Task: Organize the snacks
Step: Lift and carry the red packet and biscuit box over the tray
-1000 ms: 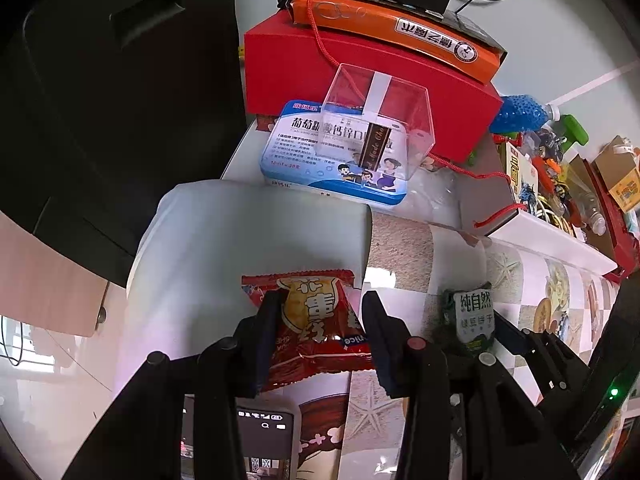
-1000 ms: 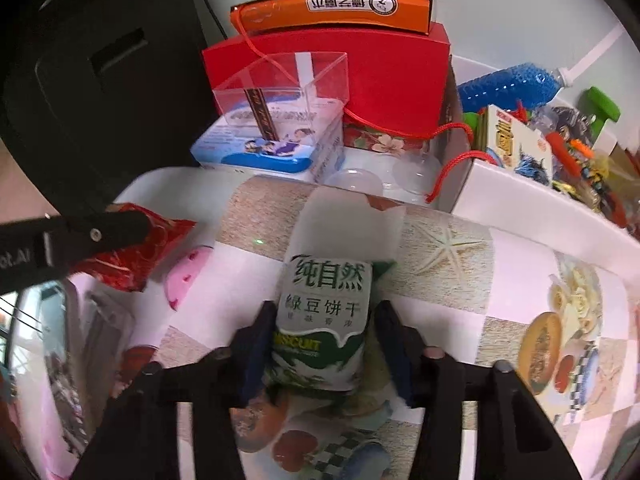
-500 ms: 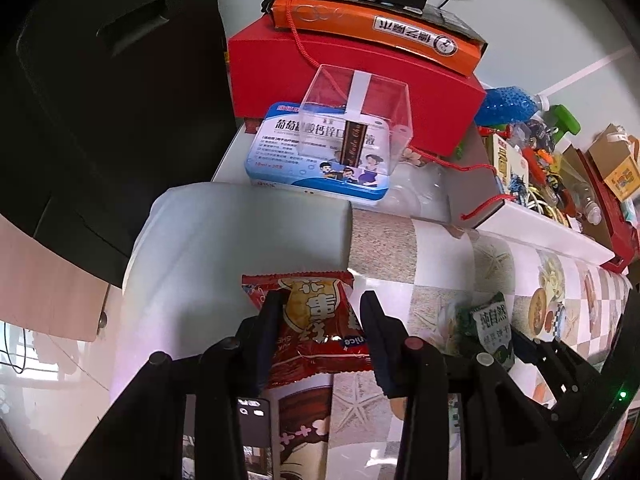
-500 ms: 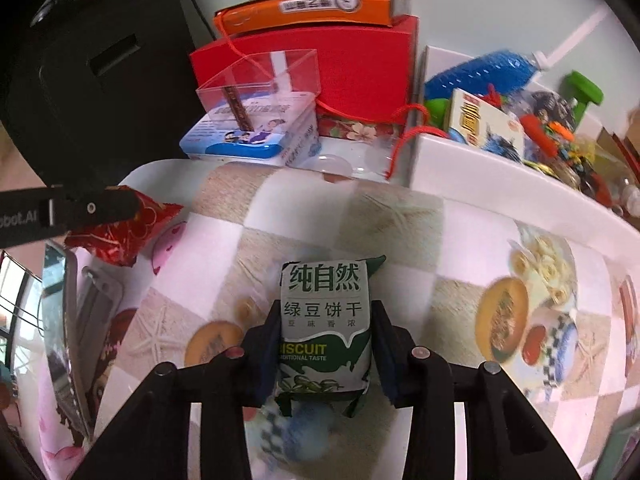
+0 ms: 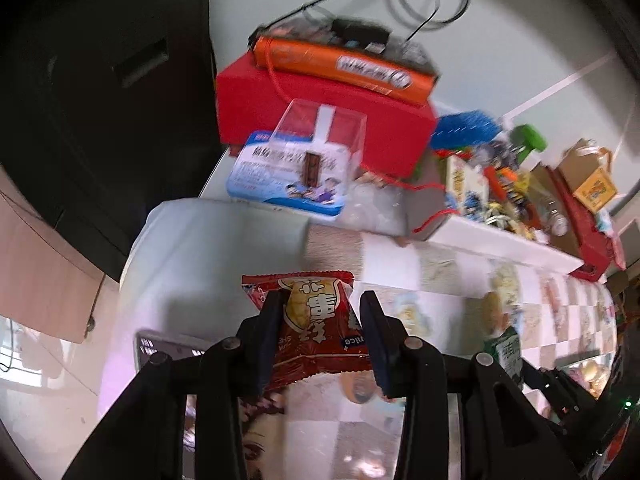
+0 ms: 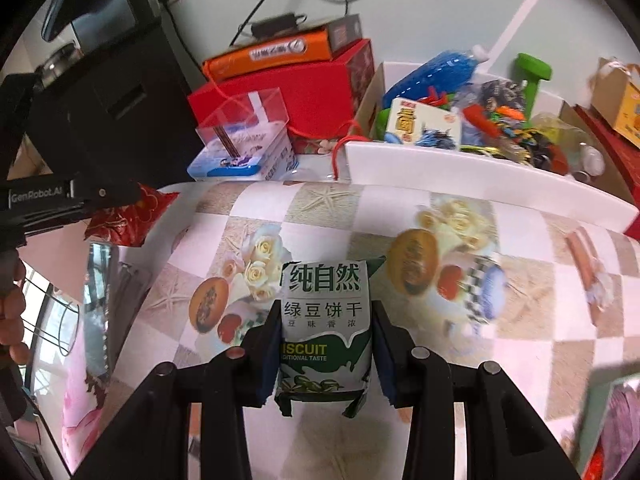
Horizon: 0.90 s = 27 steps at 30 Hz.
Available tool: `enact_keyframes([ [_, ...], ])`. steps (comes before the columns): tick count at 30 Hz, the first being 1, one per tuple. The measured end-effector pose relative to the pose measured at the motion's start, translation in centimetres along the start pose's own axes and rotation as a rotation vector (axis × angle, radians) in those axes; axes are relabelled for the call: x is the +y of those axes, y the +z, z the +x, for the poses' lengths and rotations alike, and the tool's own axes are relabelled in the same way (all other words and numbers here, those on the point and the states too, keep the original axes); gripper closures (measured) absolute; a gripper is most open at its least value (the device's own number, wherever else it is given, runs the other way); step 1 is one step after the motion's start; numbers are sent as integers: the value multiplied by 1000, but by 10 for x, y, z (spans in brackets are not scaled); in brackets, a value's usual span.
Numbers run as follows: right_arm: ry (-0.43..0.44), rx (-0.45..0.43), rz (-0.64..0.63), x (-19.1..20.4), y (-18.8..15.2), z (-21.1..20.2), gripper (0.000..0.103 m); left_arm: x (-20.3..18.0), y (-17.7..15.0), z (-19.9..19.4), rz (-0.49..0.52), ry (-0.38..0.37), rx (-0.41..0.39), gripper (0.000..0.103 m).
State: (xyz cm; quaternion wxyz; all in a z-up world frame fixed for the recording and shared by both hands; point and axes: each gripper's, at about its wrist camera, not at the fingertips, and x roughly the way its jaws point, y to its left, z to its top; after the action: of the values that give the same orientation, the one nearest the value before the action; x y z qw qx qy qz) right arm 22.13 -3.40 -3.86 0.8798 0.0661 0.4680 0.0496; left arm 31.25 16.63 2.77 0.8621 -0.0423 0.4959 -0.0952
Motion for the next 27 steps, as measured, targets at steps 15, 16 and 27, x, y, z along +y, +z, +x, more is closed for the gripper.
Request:
enact_keyframes([
  [15, -83, -41, 152, -69, -63, -96, 60, -114, -99, -61, 58, -152, -124, 62],
  [16, -90, -48, 162, -74, -66, -103, 60, -120, -102, -66, 66, -154, -131, 62],
  [27, -144, -98, 232, -116, -102, -171, 60, -185, -144, -114, 132, -180, -168, 62],
])
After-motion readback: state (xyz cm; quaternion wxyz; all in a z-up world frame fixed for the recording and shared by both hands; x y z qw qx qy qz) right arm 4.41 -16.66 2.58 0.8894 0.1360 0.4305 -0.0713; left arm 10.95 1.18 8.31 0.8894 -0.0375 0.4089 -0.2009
